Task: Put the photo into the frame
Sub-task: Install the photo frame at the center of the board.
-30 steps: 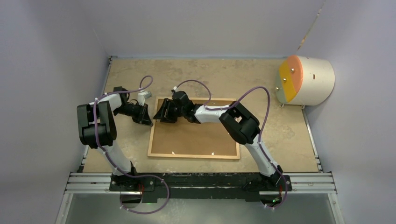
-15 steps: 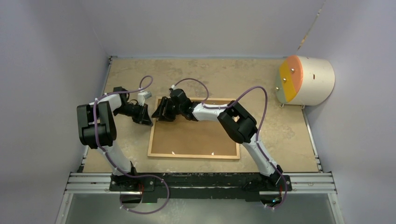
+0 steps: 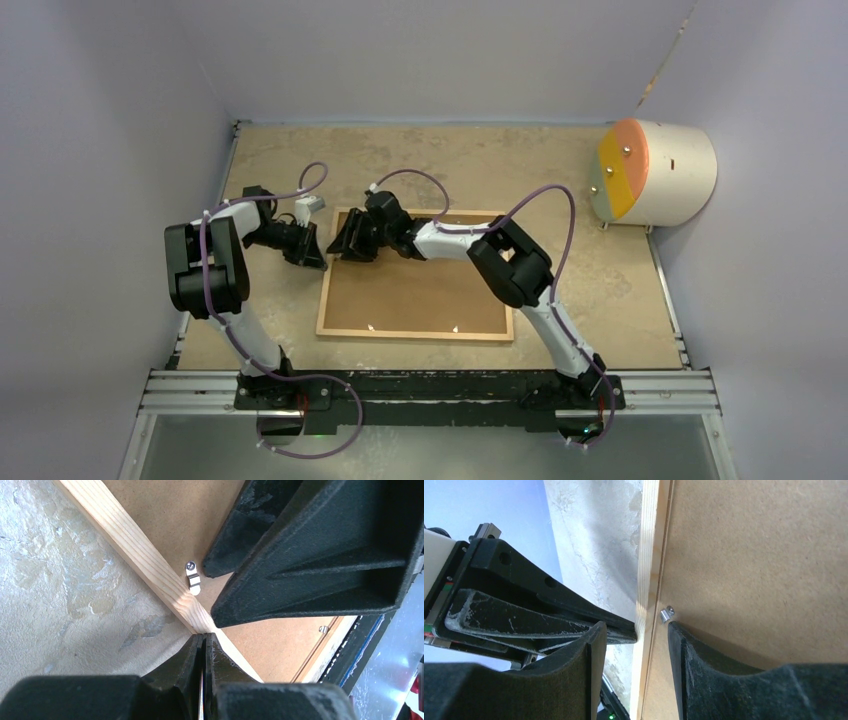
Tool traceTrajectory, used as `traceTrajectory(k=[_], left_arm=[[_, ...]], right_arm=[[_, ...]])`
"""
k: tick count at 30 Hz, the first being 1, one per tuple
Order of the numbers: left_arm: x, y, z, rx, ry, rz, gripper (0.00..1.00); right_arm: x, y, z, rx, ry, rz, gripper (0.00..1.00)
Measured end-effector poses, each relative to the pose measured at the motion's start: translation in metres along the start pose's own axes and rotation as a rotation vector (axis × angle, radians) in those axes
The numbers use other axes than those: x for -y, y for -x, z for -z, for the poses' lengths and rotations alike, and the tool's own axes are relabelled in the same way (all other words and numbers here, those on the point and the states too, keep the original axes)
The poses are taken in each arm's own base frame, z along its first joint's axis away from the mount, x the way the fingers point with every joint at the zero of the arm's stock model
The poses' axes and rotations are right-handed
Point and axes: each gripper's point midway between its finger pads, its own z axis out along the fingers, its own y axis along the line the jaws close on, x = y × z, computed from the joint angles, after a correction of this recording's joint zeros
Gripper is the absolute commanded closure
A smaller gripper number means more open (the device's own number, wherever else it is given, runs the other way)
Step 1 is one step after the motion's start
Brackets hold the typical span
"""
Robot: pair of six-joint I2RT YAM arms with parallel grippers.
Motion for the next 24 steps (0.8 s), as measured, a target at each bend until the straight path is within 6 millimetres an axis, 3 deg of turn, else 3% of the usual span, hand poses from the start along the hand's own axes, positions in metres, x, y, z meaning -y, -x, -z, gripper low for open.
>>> traceTrajectory(k=[24], left_arm=[[0.0, 0.0, 0.0001, 0.0, 0.0, -0.007, 0.96]], right_arm=[[-0.004, -0.0056, -0.0029, -0.021, -0.006, -0.011, 0.48]])
